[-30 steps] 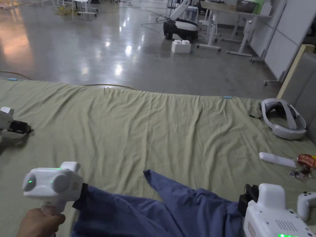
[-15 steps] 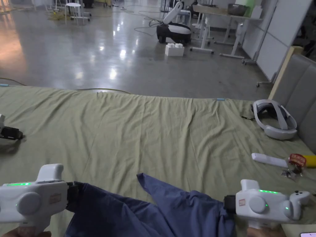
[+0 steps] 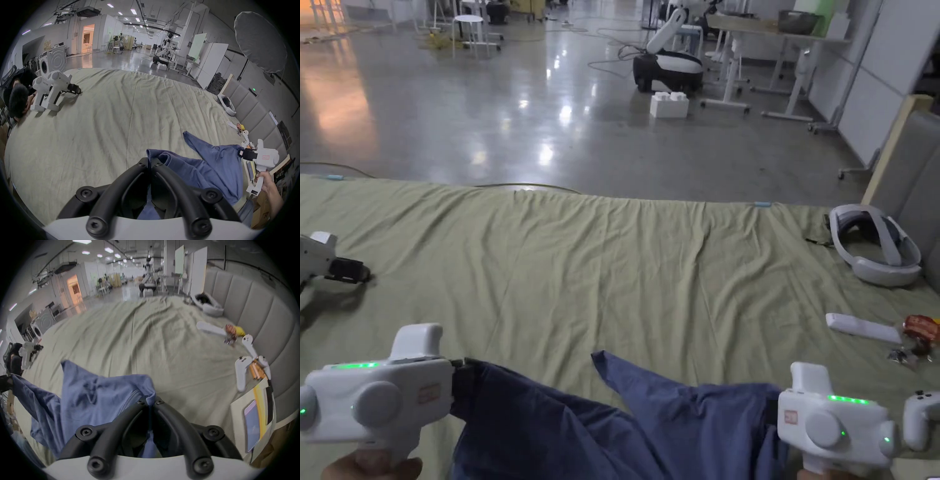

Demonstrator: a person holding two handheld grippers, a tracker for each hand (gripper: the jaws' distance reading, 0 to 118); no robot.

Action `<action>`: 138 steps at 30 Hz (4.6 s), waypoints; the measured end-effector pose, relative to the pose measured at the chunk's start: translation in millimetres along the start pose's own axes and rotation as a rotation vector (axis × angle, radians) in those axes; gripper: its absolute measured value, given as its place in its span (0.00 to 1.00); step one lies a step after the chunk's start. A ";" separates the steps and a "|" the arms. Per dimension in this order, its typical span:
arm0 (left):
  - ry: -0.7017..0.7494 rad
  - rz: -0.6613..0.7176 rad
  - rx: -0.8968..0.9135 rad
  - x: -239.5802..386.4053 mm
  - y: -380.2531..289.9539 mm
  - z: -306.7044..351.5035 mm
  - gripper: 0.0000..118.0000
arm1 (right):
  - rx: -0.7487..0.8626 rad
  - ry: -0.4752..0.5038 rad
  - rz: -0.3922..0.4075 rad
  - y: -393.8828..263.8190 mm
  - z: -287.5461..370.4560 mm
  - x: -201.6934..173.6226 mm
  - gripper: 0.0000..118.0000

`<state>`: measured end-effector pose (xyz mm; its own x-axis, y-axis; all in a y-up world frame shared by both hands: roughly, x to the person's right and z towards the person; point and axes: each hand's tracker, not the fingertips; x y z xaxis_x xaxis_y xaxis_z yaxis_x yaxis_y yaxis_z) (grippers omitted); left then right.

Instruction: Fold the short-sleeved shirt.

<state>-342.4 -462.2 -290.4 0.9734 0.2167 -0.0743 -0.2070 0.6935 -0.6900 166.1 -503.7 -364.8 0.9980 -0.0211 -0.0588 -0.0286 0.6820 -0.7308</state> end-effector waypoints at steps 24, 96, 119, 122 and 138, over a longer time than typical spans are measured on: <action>0.085 0.044 0.346 -72.9 156.3 161.2 0.04 | 0.564 -0.073 0.039 151.6 215.5 10.6 0.05; 0.144 0.071 0.189 -46.4 -66.9 110.2 0.55 | 0.515 -0.091 0.018 -60.0 178.5 -43.2 0.54; 0.138 -0.185 0.613 67.5 -53.0 126.3 0.01 | 0.792 0.024 0.123 -39.2 198.2 -147.9 0.08; 0.170 -0.176 0.616 58.7 -54.3 127.4 0.01 | 0.783 0.025 0.122 -37.8 194.5 -150.5 0.08; 0.259 0.176 0.135 -120.8 -81.2 102.7 0.01 | 0.664 0.056 0.155 -42.2 154.8 -161.1 0.04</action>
<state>-453.3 -474.1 -151.4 0.9106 0.1713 -0.3762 -0.3683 0.7495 -0.5501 15.1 -415.9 -219.2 0.9803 0.0873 -0.1770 -0.1128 0.9838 -0.1396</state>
